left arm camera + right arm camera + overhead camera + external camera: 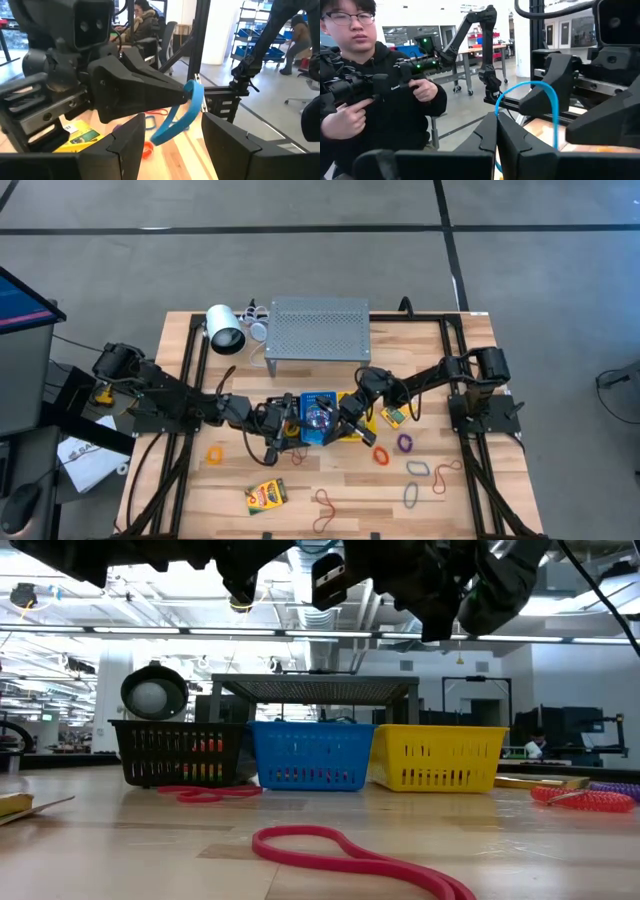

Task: Pick & Place Office Desk Supplies
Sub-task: Put the blue rubber band into the blue basket

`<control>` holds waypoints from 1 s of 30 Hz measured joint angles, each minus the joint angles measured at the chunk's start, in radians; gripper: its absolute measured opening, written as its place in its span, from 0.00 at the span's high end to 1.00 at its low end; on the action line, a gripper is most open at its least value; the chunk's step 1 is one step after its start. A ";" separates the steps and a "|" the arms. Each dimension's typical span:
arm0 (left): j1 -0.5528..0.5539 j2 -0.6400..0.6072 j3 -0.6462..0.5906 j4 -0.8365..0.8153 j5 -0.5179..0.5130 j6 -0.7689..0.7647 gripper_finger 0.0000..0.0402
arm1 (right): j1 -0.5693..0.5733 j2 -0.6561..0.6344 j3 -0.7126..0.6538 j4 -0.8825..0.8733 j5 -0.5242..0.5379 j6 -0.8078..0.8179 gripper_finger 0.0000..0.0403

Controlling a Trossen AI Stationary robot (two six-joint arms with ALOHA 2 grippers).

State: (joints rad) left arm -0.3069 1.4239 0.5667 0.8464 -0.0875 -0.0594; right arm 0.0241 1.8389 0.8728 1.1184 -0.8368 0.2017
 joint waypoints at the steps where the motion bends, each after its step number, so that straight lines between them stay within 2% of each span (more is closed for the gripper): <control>1: 0.000 0.000 0.000 -0.002 0.000 0.000 0.52 | 0.000 0.000 0.006 -0.012 0.000 -0.002 1.00; 6: 0.000 0.000 0.000 -0.001 0.000 0.000 0.54 | 0.000 0.000 0.011 -0.035 0.000 -0.019 1.00; 9: 0.000 0.000 0.000 -0.001 0.000 -0.001 0.59 | 0.000 0.000 0.011 -0.034 0.000 -0.019 1.00; 20: 0.000 0.000 0.000 -0.001 0.000 0.001 0.97 | 0.001 0.000 0.011 -0.032 0.000 -0.019 1.00; 26: 0.000 0.000 0.000 -0.001 0.000 0.002 0.99 | 0.001 0.000 0.011 -0.031 0.000 -0.017 0.99; 30: 0.000 0.000 0.000 -0.001 0.000 0.002 0.99 | 0.002 0.000 0.012 -0.032 0.000 0.029 0.92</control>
State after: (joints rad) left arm -0.3069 1.4239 0.5663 0.8452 -0.0875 -0.0570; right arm 0.0257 1.8389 0.8848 1.0868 -0.8364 0.2312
